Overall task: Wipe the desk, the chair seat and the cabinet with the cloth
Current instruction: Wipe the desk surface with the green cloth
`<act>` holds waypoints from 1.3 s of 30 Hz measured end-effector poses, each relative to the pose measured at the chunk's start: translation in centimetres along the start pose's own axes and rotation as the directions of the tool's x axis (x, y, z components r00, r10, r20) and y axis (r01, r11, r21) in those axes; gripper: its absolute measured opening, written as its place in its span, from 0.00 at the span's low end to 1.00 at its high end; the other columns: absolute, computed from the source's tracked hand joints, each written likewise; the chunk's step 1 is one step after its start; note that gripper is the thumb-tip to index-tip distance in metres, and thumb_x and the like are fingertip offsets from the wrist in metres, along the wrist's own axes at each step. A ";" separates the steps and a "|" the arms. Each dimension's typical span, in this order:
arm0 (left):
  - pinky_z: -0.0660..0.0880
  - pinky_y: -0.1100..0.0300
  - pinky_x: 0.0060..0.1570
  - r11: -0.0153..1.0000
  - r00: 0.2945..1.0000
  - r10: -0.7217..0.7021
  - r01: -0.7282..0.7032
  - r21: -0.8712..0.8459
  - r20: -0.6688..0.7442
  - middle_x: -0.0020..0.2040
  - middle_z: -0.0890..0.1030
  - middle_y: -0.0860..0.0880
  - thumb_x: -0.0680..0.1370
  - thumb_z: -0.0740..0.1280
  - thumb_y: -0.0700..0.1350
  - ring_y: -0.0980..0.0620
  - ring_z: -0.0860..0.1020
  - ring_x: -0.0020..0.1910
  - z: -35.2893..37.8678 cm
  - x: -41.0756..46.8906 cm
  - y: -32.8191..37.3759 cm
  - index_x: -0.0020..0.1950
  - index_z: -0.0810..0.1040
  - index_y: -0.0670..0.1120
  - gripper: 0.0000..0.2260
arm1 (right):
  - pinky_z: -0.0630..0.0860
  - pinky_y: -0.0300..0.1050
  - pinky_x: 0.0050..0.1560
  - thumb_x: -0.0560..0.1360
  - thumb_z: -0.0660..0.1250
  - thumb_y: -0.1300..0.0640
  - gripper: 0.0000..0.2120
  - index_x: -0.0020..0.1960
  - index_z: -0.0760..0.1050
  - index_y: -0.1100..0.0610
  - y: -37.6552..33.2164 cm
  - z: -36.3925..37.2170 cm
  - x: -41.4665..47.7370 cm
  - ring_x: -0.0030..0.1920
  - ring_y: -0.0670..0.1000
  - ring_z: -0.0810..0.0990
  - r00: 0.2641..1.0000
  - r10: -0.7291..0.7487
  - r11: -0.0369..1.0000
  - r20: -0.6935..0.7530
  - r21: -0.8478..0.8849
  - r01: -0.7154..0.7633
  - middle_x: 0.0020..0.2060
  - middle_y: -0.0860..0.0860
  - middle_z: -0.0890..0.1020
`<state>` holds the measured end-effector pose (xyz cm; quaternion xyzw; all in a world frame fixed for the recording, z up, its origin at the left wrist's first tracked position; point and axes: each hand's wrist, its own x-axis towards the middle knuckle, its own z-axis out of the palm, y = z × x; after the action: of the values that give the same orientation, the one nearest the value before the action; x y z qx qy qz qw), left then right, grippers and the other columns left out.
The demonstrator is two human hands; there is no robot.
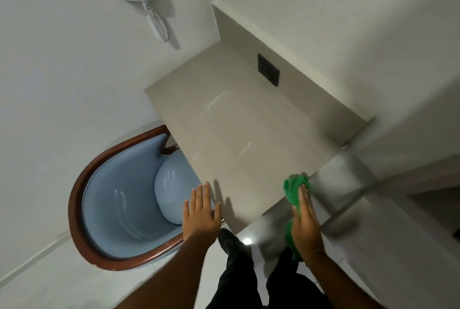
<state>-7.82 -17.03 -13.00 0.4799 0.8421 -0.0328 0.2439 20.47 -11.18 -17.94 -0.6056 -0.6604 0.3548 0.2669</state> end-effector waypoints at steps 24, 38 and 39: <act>0.42 0.48 0.91 0.898 0.968 -0.194 0.111 -0.425 -0.157 0.92 0.46 0.52 0.85 0.38 0.62 0.52 0.42 0.91 2.6 9.7 -9.0 0.91 0.45 0.51 0.35 | 0.56 0.59 0.83 0.87 0.46 0.42 0.31 0.86 0.50 0.55 -18.1 27.8 17.5 0.85 0.56 0.54 0.708 -0.313 0.596 0.634 -0.449 0.665 0.85 0.54 0.57; 0.50 0.43 0.90 0.926 0.952 -0.150 0.041 -0.376 -0.265 0.92 0.48 0.51 0.87 0.45 0.60 0.51 0.47 0.91 -1.8 21.0 -8.2 0.92 0.49 0.49 0.34 | 0.57 0.56 0.83 0.85 0.54 0.43 0.31 0.85 0.57 0.53 -20.3 29.2 34.9 0.84 0.54 0.58 0.762 -0.396 0.613 0.512 -0.470 0.635 0.84 0.52 0.60; 0.49 0.44 0.91 0.920 0.945 -0.176 0.057 -0.389 -0.277 0.92 0.46 0.52 0.87 0.46 0.60 0.52 0.45 0.91 -2.3 22.5 -7.5 0.92 0.49 0.49 0.34 | 0.57 0.57 0.83 0.85 0.54 0.44 0.31 0.85 0.57 0.54 -20.0 28.4 37.1 0.84 0.54 0.58 0.788 -0.377 0.617 0.487 -0.503 0.605 0.84 0.52 0.59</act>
<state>-24.33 -2.59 -22.27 0.3720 0.8876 0.1890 0.1951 -18.51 21.14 -22.18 -0.3814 -0.9166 0.1183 0.0180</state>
